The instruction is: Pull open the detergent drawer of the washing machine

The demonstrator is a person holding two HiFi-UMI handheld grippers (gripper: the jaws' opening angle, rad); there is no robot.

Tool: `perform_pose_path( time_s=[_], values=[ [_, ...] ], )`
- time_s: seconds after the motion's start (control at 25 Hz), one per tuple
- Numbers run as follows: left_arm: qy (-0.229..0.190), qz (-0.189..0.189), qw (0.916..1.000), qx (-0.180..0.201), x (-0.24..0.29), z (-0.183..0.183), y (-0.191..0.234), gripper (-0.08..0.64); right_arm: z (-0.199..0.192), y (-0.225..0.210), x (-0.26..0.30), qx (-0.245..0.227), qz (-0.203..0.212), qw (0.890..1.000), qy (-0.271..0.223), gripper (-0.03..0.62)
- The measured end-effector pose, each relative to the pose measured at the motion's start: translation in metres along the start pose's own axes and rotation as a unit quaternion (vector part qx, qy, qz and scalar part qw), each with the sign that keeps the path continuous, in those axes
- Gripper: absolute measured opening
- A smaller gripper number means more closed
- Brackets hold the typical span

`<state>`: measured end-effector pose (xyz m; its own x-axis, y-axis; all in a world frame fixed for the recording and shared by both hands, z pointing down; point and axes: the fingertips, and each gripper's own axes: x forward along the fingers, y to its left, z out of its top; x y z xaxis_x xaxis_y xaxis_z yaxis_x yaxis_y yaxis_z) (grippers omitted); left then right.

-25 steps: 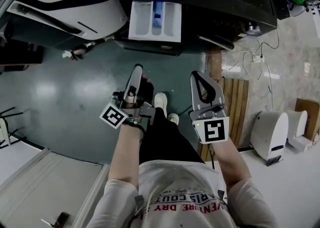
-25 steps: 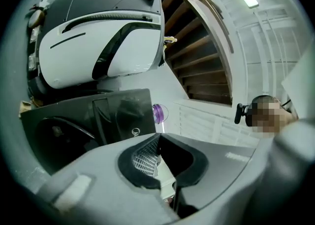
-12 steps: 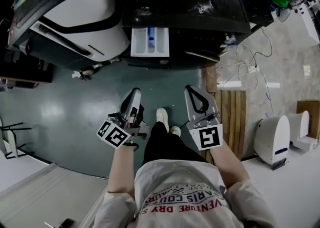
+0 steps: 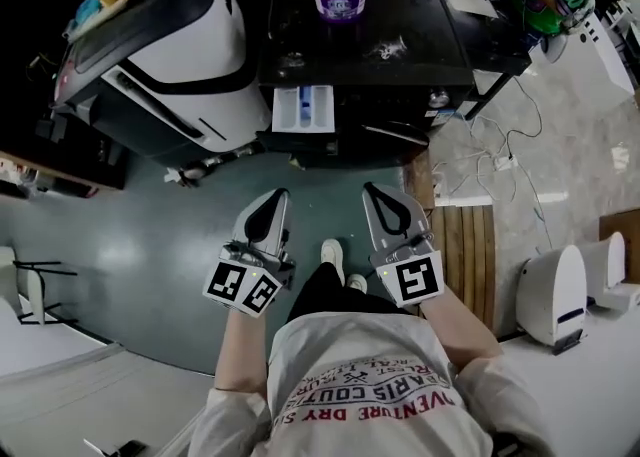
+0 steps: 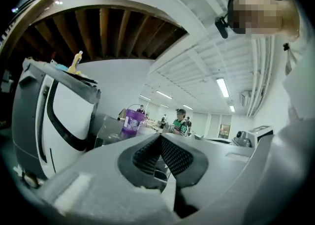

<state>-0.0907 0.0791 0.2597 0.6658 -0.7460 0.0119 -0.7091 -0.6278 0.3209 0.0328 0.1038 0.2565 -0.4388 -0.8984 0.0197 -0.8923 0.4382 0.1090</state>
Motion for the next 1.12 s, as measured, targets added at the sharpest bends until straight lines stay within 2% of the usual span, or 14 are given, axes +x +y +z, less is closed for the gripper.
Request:
perform_pose_path(
  time_s=[0.2, 0.32, 0.44, 0.68, 0.96, 1.12],
  values=[
    [0.005, 0.006, 0.9972, 0.074, -0.016, 0.011, -0.031, 0.003, 0.026, 0.004, -0.022, -0.013, 0.009, 1.0, -0.008, 0.0],
    [0.01, 0.013, 0.9944, 0.105, -0.024, 0.012, -0.042, 0.003, 0.033, 0.006, -0.033, -0.012, 0.016, 1.0, -0.004, 0.001],
    [0.028, 0.002, 0.9909, 0.132, -0.025, 0.007, -0.055, 0.003, 0.036, 0.003, -0.042, -0.008, 0.021, 1.0, 0.001, 0.0],
    [0.04, -0.016, 0.9889, 0.142, -0.024, 0.007, -0.069, 0.003, 0.045, -0.002, -0.053, -0.01, 0.024, 1.0, -0.009, 0.0],
    [0.036, -0.016, 0.9914, 0.125, -0.02, 0.007, -0.072, 0.003, 0.041, 0.006, -0.058, -0.007, 0.035, 0.999, -0.007, 0.0],
    [0.043, -0.026, 0.9904, 0.129, -0.022, 0.005, -0.076, 0.003, 0.039, 0.009, -0.058, 0.0, 0.04, 0.999, -0.003, 0.0]
  ],
)
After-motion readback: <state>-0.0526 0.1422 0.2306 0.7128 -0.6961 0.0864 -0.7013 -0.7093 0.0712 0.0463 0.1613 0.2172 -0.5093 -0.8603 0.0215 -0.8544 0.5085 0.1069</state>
